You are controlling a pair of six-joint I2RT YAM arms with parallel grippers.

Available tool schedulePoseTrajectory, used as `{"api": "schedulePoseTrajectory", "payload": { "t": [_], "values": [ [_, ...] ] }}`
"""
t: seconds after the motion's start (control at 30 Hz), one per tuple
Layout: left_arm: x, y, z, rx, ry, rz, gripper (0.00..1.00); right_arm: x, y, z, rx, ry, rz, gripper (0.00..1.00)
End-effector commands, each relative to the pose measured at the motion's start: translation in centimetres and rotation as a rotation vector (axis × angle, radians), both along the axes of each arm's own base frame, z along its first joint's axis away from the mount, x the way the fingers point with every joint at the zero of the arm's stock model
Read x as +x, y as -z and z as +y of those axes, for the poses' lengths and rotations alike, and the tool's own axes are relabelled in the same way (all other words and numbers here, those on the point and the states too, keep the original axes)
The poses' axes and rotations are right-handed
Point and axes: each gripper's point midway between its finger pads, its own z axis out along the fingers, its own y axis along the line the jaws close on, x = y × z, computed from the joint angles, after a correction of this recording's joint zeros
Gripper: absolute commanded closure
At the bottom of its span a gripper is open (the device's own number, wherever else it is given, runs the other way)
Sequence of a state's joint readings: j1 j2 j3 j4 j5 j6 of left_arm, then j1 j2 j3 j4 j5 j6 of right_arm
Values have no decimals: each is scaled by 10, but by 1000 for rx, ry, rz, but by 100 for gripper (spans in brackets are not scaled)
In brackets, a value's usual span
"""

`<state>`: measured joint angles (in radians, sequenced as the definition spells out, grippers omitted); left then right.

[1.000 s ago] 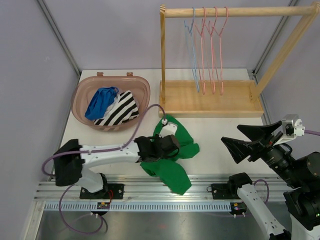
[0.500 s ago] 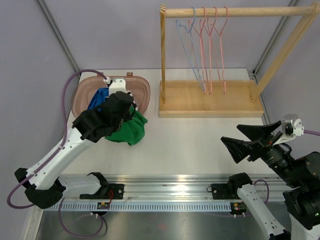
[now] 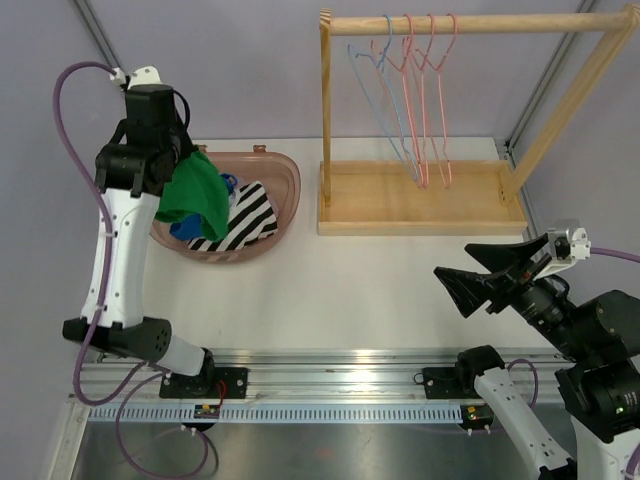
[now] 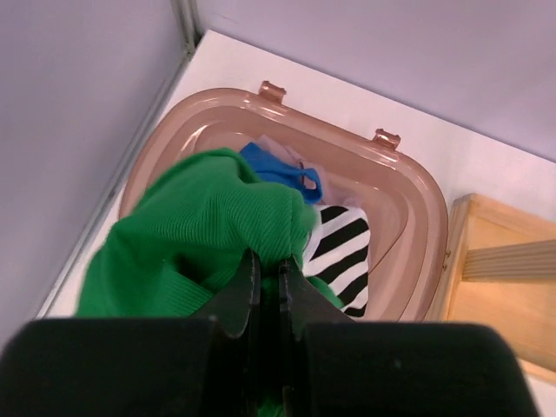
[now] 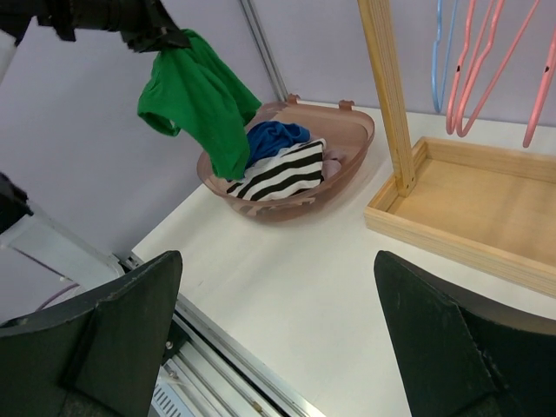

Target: Remove the tank top from the hanger

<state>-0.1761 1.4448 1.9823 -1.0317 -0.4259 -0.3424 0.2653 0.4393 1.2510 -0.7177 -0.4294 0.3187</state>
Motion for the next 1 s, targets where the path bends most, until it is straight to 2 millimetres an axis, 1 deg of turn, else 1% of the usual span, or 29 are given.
{"api": "schedulePoseTrajectory", "payload": {
  "t": [0.0, 0.03, 0.07, 0.13, 0.17, 0.2, 0.23, 0.27, 0.3, 0.37, 0.4, 0.43, 0.47, 0.5, 0.53, 0.57, 0.6, 0.63, 0.67, 0.7, 0.73, 0.77, 0.8, 0.83, 0.87, 0.9, 0.93, 0.97],
  "values": [
    [45, 10, -27, -51, 163, 20, 100, 13, -2, 7, 0, -25, -10, 0],
    [52, 17, -29, -63, 180, 40, 100, 18, 2, 8, 3, -22, 2, 1],
    [65, 33, -41, -93, 237, 76, 100, 20, 4, 9, 3, -24, 4, 0],
    [76, 47, -50, -129, 277, 104, 100, 28, 12, 12, -2, -30, 31, 1],
    [84, 61, -60, -153, 315, 135, 100, 30, 15, 14, -2, -33, 42, 0],
    [87, 68, -63, -162, 327, 154, 99, 32, 17, 15, -3, -39, 49, 1],
    [89, 77, -68, -176, 349, 177, 94, 34, 20, 17, -2, -46, 61, 1],
    [89, 84, -76, -200, 389, 198, 82, 35, 22, 18, -1, -49, 67, 0],
    [91, 99, -79, -208, 403, 240, 76, 36, 23, 18, -2, -49, 70, 0],
    [87, 114, -88, -230, 440, 298, 65, 38, 27, 18, -4, -46, 81, 1],
    [87, 121, -90, -224, 458, 325, 48, 38, 28, 18, -6, -44, 83, 0],
    [89, 124, -94, -216, 465, 341, 38, 39, 30, 17, -8, -41, 92, 1],
    [84, 129, -90, -195, 440, 375, 28, 39, 31, 17, -10, -38, 99, 0],
    [83, 127, -89, -180, 435, 372, 20, 40, 32, 17, -12, -33, 103, 1],
    [76, 118, -89, -172, 432, 354, 17, 41, 34, 14, -16, -15, 115, 1],
    [76, 110, -85, -157, 412, 320, 13, 43, 36, 12, -18, 4, 127, 0],
    [73, 106, -83, -159, 398, 303, 1, 49, 37, 6, -21, 50, 139, 0],
    [63, 85, -81, -154, 399, 249, 1, 51, 41, 2, -29, 78, 162, 0],
    [59, 82, -78, -149, 384, 239, 1, 53, 43, -2, -31, 102, 174, 1],
    [52, 73, -79, -149, 386, 216, 1, 59, 42, -9, -33, 157, 182, 0],
    [46, 65, -80, -149, 393, 193, 1, 59, 44, -13, -38, 176, 195, 1],
    [32, 51, -73, -127, 367, 150, 1, 60, 44, -15, -37, 195, 192, 0],
    [24, 45, -73, -121, 365, 128, 1, 62, 43, -19, -34, 216, 190, 0],
    [18, 39, -77, -116, 377, 98, 1, 65, 42, -27, -27, 268, 187, 1],
    [-2, 31, -73, -109, 372, 62, 1, 67, 42, -30, -25, 293, 187, 1],
    [-11, 32, -70, -104, 365, 50, 1, 68, 43, -35, -25, 319, 188, 1],
    [-19, 24, -68, -99, 361, 3, 1, 72, 46, -41, -43, 356, 197, 0],
    [-39, 8, -57, -88, 330, -63, 1, 73, 49, -44, -61, 372, 206, 1]
  ]
}}
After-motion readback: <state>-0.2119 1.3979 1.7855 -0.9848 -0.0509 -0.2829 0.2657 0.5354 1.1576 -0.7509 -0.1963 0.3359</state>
